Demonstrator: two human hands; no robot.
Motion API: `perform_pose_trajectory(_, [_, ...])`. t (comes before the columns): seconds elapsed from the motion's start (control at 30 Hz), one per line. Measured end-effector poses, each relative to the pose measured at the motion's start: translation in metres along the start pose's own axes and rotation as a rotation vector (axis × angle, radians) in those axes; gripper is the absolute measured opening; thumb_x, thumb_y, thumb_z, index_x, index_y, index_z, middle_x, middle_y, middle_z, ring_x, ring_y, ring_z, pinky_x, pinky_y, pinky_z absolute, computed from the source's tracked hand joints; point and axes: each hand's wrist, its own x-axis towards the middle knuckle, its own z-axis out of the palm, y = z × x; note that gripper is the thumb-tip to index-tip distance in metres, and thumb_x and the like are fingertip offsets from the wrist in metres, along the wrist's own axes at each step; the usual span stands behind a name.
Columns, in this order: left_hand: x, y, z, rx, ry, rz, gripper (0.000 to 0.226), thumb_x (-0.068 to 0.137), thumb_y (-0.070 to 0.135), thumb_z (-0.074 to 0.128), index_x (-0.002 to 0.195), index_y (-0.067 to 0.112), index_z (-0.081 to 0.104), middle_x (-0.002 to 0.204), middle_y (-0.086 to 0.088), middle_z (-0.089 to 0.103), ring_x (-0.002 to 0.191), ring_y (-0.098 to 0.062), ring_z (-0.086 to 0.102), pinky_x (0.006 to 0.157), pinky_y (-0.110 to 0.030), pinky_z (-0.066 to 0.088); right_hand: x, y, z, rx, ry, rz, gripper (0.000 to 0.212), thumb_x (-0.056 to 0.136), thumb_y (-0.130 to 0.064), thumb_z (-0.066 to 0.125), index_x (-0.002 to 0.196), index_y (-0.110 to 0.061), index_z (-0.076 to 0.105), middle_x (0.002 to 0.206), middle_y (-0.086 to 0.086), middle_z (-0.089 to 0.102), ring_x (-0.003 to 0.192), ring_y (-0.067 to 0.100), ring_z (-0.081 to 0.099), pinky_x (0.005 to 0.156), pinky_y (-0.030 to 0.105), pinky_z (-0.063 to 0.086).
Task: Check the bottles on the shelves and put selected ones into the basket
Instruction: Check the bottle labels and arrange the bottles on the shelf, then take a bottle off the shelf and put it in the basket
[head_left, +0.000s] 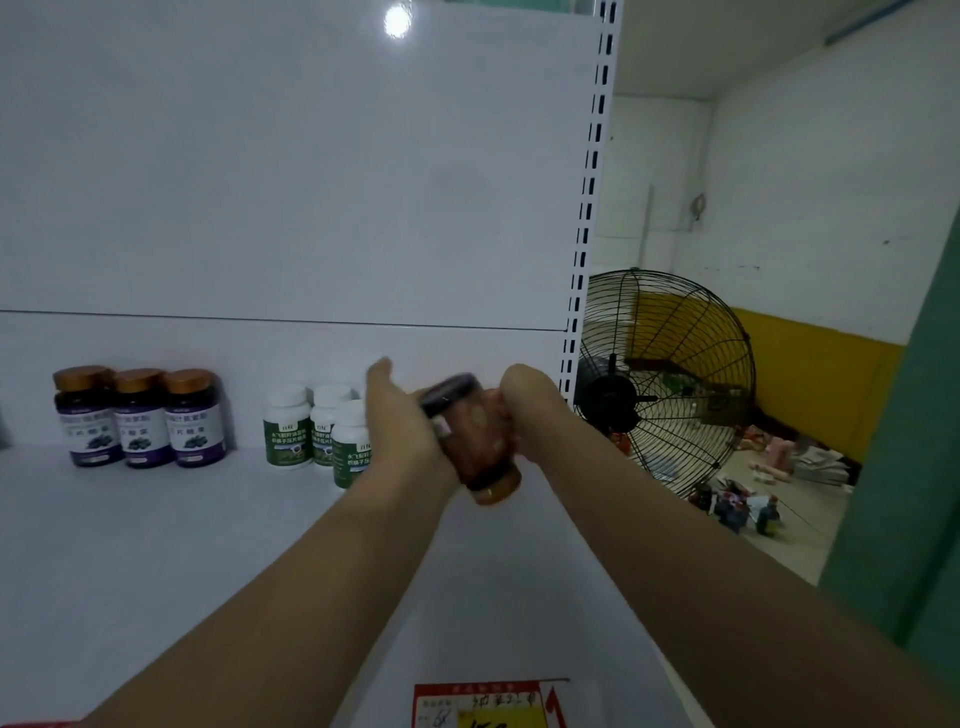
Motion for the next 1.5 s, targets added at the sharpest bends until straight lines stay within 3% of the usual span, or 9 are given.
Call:
perform_pose_trajectory(0.13, [0.027, 0.022, -0.010, -0.212, 0.120, 0.096, 0.061, 0.087, 0.060, 0.040, 0.123, 0.013, 0.055, 0.118, -0.014, 0.063, 0.104, -0.035, 0.062, 0.097, -0.055, 0.044, -0.023, -0.007, -0.016, 0.114, -0.504, 0.193, 0.050, 0.095, -0.048, 0.042, 0.114, -0.003, 0.054, 0.099, 0.022, 0.062, 0.076, 0.033, 0.065, 0.059, 0.033, 0.058])
perform_pose_trajectory(0.2, [0.030, 0.022, -0.011, -0.217, 0.165, 0.167, 0.053, 0.091, 0.056, 0.040, 0.121, 0.015, 0.055, 0.114, -0.007, 0.065, 0.100, -0.026, 0.064, 0.095, -0.049, 0.048, -0.024, -0.015, -0.025, 0.151, -0.571, 0.153, 0.043, 0.094, -0.040, 0.051, 0.115, -0.002, 0.054, 0.109, 0.022, 0.057, 0.088, 0.033, 0.065, 0.066, 0.036, 0.061])
perform_pose_trajectory(0.3, [0.028, 0.015, -0.011, -0.078, 0.071, 0.160, 0.051, 0.096, 0.052, 0.037, 0.121, 0.011, 0.054, 0.108, -0.009, 0.065, 0.099, -0.025, 0.064, 0.086, -0.043, 0.053, -0.027, -0.026, -0.034, 0.125, -0.525, 0.025, 0.020, 0.093, -0.014, 0.058, 0.109, -0.002, 0.055, 0.110, 0.017, 0.053, 0.088, 0.023, 0.063, 0.071, 0.029, 0.060])
perform_pose_trajectory(0.5, [0.007, 0.011, -0.020, 0.261, -0.090, 0.026, 0.022, 0.099, 0.011, 0.038, 0.107, 0.006, 0.058, 0.088, -0.013, 0.063, 0.069, -0.019, 0.062, 0.047, -0.022, 0.054, -0.029, -0.043, -0.044, -0.103, -0.392, -0.154, 0.036, 0.089, -0.037, 0.063, 0.113, -0.011, 0.059, 0.089, 0.008, 0.062, 0.068, 0.012, 0.065, 0.064, 0.024, 0.057])
perform_pose_trajectory(0.6, [0.000, 0.016, -0.029, 0.482, -0.344, 0.135, 0.030, 0.089, -0.007, 0.043, 0.112, 0.004, 0.058, 0.101, -0.018, 0.070, 0.085, -0.025, 0.071, 0.067, -0.029, 0.058, -0.025, -0.054, -0.046, -0.348, -0.185, -0.276, 0.036, 0.085, -0.044, 0.065, 0.100, -0.011, 0.063, 0.075, 0.005, 0.058, 0.044, 0.008, 0.052, 0.040, 0.017, 0.043])
perform_pose_trajectory(0.77, [-0.012, 0.021, -0.033, 0.878, -0.554, 0.152, 0.041, 0.077, -0.011, 0.065, 0.114, 0.008, 0.060, 0.106, -0.017, 0.068, 0.093, -0.022, 0.069, 0.079, -0.032, 0.057, -0.018, -0.062, -0.039, -0.638, -0.064, -0.355, 0.037, 0.080, -0.049, 0.067, 0.081, -0.013, 0.059, 0.060, 0.000, 0.052, 0.041, 0.008, 0.042, 0.036, 0.011, 0.034])
perform_pose_trajectory(1.13, [-0.002, 0.009, -0.041, 0.883, -0.381, 0.298, 0.054, 0.066, 0.001, 0.081, 0.114, 0.004, 0.058, 0.105, -0.017, 0.067, 0.094, -0.024, 0.069, 0.084, -0.034, 0.057, -0.014, -0.057, -0.036, -0.592, -0.134, -0.393, 0.046, 0.082, -0.056, 0.062, 0.089, -0.011, 0.064, 0.062, -0.001, 0.053, 0.048, 0.009, 0.045, 0.047, 0.016, 0.043])
perform_pose_trajectory(1.33, [0.003, 0.009, -0.036, 0.938, -0.289, 0.468, 0.054, 0.067, 0.007, 0.082, 0.113, 0.011, 0.055, 0.101, -0.007, 0.067, 0.091, -0.018, 0.066, 0.069, -0.021, 0.053, -0.016, -0.055, -0.036, -0.419, -0.415, -0.401, 0.038, 0.088, -0.040, 0.063, 0.117, -0.016, 0.061, 0.108, 0.002, 0.065, 0.090, 0.015, 0.060, 0.078, 0.025, 0.050])
perform_pose_trajectory(1.5, [0.013, 0.017, -0.019, 1.344, -0.243, 0.557, 0.052, 0.071, 0.022, 0.081, 0.112, 0.019, 0.048, 0.103, 0.002, 0.060, 0.093, -0.015, 0.059, 0.075, -0.027, 0.051, -0.017, -0.055, -0.037, -0.352, -0.298, -0.471, 0.038, 0.086, -0.033, 0.068, 0.113, -0.008, 0.060, 0.106, 0.007, 0.068, 0.095, 0.019, 0.067, 0.078, 0.027, 0.057])
